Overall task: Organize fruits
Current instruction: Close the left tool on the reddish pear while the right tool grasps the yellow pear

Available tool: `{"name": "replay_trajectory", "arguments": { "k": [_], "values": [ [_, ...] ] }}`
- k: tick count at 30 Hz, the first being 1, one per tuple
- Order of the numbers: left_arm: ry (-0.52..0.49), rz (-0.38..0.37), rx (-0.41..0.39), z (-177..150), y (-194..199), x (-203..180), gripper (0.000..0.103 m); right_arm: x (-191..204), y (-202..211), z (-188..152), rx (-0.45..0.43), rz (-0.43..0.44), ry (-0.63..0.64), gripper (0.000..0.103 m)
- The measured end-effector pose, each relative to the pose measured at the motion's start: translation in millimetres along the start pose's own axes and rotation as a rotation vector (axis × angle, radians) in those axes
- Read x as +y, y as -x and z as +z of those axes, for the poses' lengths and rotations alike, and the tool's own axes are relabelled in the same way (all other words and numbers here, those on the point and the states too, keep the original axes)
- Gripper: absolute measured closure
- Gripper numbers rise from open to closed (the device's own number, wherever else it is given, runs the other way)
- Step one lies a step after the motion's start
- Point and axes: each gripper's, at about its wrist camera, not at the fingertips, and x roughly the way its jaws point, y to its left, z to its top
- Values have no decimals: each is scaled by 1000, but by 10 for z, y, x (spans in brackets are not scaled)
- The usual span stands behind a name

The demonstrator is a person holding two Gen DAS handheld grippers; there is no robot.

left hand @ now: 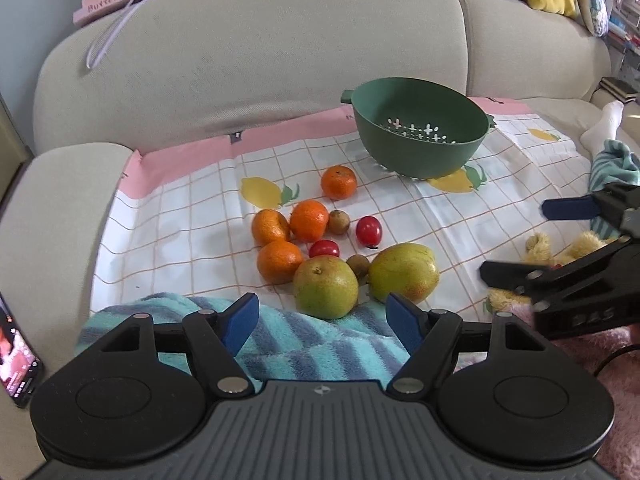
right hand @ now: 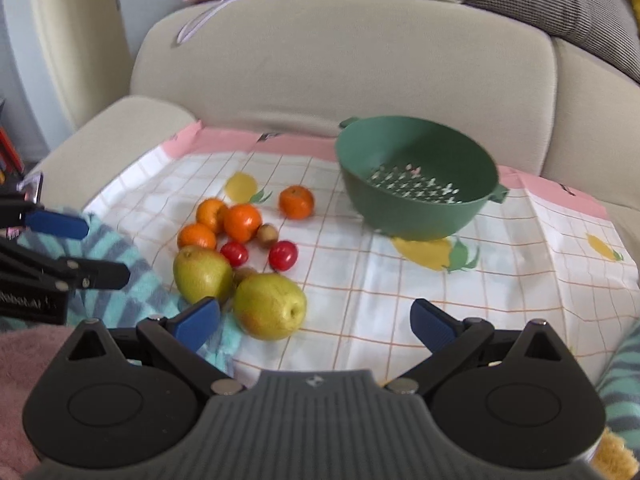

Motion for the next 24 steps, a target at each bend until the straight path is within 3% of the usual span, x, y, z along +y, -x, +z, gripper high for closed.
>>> {"name": "replay_trajectory", "arguments": {
  "k": [9,13,24],
  "values": [
    [-37,22,-22,51,-148,27,18,85,-319,38,86,32,47,26],
    [-36,18,-19,93,-217,76,18,117,-468,79,112,53,54,28],
    [-33,-90,60,106,-477,155,20,199,-802,104,168,74,102,28]
  ]
}}
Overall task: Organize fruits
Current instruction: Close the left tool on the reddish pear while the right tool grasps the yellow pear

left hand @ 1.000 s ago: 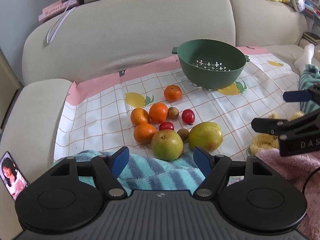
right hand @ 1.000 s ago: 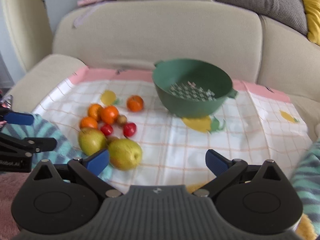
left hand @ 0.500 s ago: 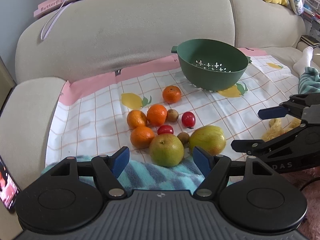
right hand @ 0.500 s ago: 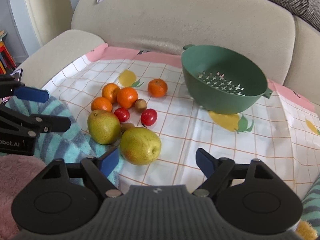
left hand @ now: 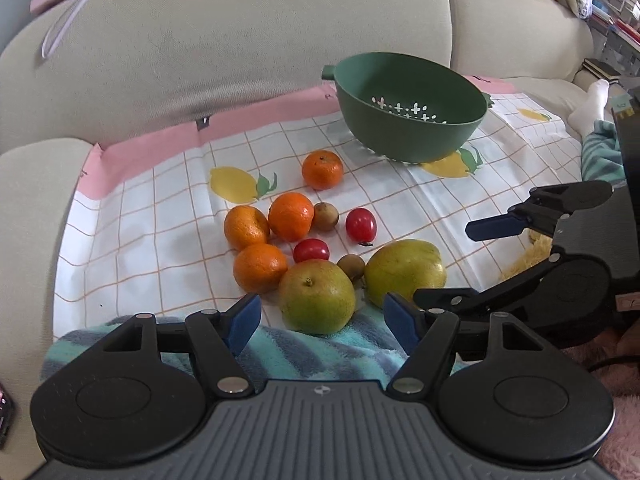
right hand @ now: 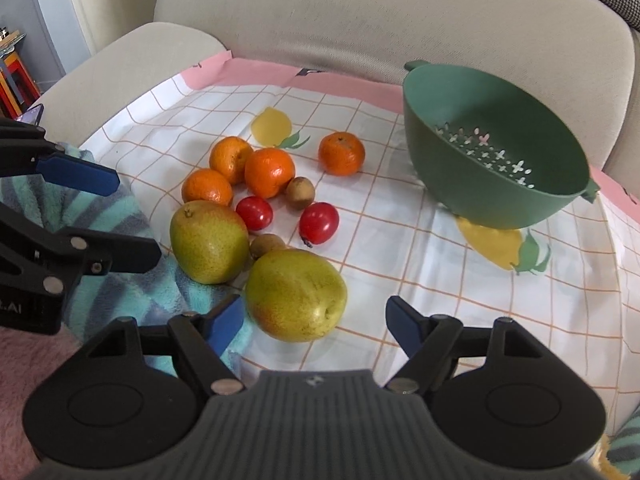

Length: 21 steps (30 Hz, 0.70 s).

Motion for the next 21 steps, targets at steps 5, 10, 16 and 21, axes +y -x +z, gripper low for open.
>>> {"name": "replay_trajectory", "arguments": {
  "k": [5,10,16,21],
  "values": [
    [36,-30,16,48,-100,82,20,-16,-120,15,18,30,-3,28],
    [68,-66,58,103,-266,129,20,-40,-219,35,23,61,-8,28],
    [106,-63,124,139,-512,197,20,-76,-331,48,37,96,-11,32],
    [118,-70,164,141,-643,217,20,-93,-398,64,41,122,-21,34]
  ]
}}
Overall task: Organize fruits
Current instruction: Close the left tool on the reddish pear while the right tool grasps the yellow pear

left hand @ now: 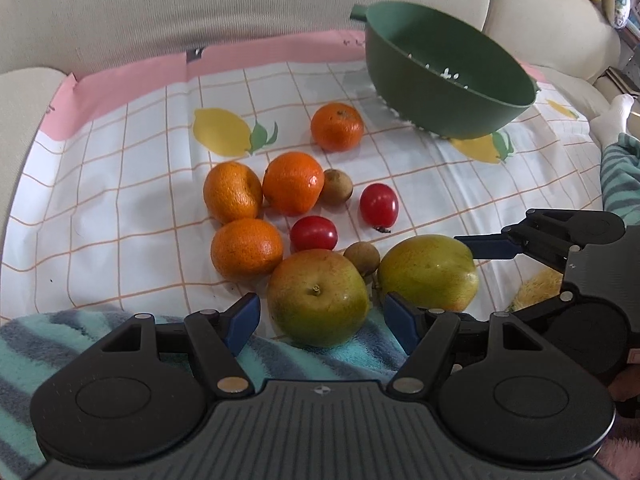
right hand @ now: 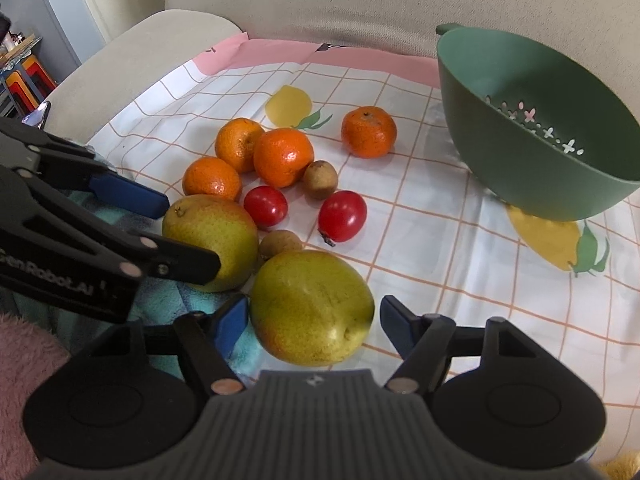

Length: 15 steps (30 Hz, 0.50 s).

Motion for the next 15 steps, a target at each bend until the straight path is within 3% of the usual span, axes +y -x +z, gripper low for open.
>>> {"name": "replay_trajectory", "arguments": {
  "k": [15],
  "values": [
    [21,3,17,17,-168,26,29,-10,-74,-3,9,29,-11,39]
  ]
}}
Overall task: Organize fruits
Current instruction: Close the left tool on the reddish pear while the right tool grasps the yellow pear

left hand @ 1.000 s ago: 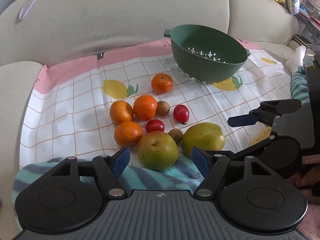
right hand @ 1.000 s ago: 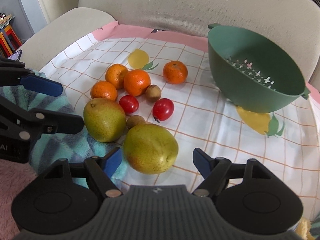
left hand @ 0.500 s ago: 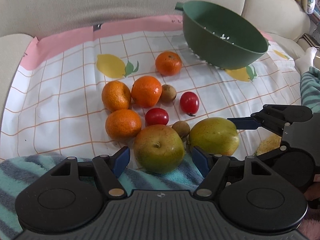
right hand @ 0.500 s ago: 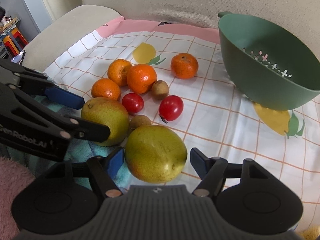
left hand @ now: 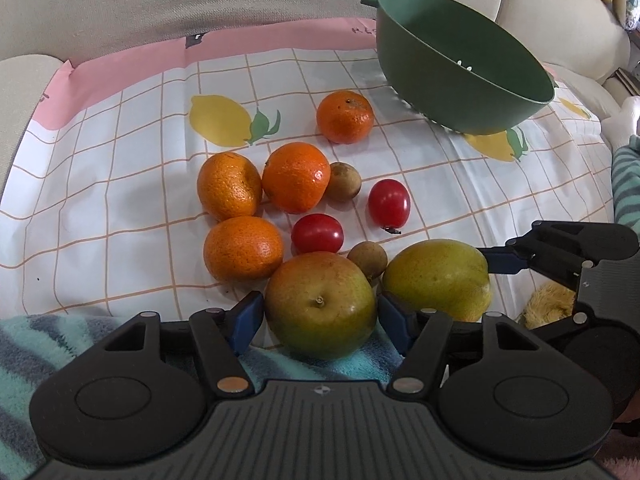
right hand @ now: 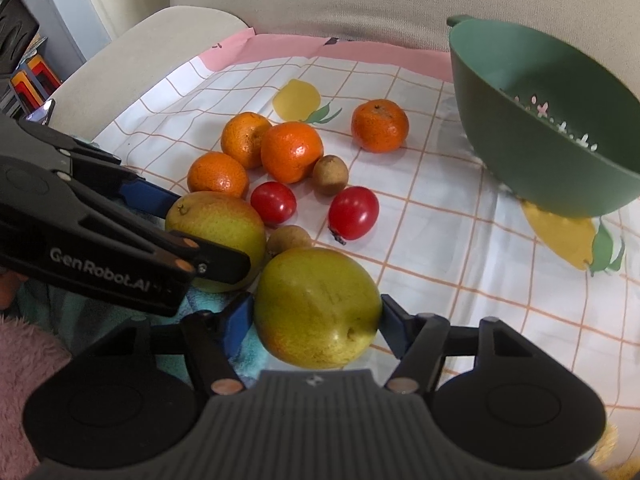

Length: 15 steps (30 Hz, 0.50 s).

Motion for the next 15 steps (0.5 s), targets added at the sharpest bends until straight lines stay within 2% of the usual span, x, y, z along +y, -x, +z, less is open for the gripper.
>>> {"name": "replay_trajectory", "arguments": {
  "k": [15],
  "values": [
    [-22,50,-4,-45,20,-92,31,0,55,-84,-26,-7,-15,40]
  ]
}}
